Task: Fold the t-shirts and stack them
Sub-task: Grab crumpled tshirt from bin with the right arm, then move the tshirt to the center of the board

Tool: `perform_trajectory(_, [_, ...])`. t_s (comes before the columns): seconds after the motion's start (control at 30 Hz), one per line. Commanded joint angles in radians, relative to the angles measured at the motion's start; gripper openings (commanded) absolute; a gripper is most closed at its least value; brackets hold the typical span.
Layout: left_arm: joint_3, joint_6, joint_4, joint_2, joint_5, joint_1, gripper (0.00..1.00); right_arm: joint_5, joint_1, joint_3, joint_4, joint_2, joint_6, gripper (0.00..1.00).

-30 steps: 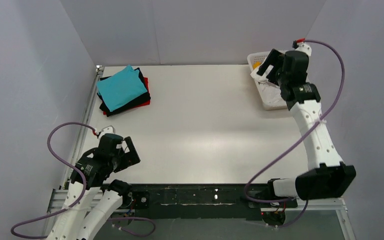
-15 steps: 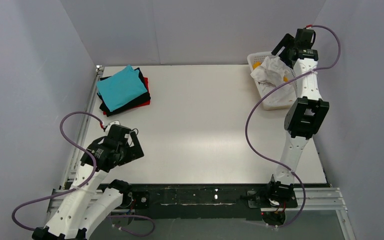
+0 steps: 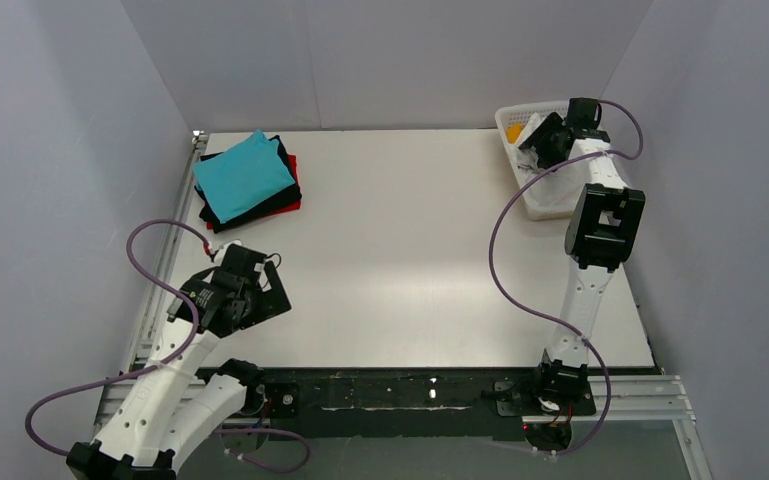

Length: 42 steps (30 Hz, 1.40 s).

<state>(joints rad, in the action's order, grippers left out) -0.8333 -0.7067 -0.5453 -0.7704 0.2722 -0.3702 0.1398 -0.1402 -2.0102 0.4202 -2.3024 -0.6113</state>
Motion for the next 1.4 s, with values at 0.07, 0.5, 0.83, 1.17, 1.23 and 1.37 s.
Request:
perform_trajectory(0.07, [-0.025,-0.023,-0.112,0.022,0.008,0.001,0.98,0.126,-0.001,-0.077,-0.104,-0.028,-0.066,0.37])
perform_trajectory(0.5, [-0.036,-0.02,-0.105,0.038,-0.057,0.001,0.98,0.054,-0.001,0.183,-0.28,0.474,-0.025,0.01])
perform_trajectory(0.83, [-0.019,-0.001,-0.095,0.084,-0.124,0.001,0.98,0.419,0.025,0.104,-0.286,0.777,-0.067,0.01])
perform_trajectory(1.17, [0.029,-0.015,-0.102,0.19,-0.169,0.0,0.98,0.567,0.368,-0.071,-0.33,0.888,-0.074,0.01])
perform_trajectory(1.23, [0.028,-0.013,-0.114,0.207,-0.177,0.0,0.98,0.547,0.435,-0.083,-0.338,0.89,-0.079,0.01])
perform_trajectory(1.37, [0.001,-0.006,-0.154,0.23,-0.171,0.0,1.0,0.49,0.576,-0.115,-0.339,0.857,-0.099,0.01])
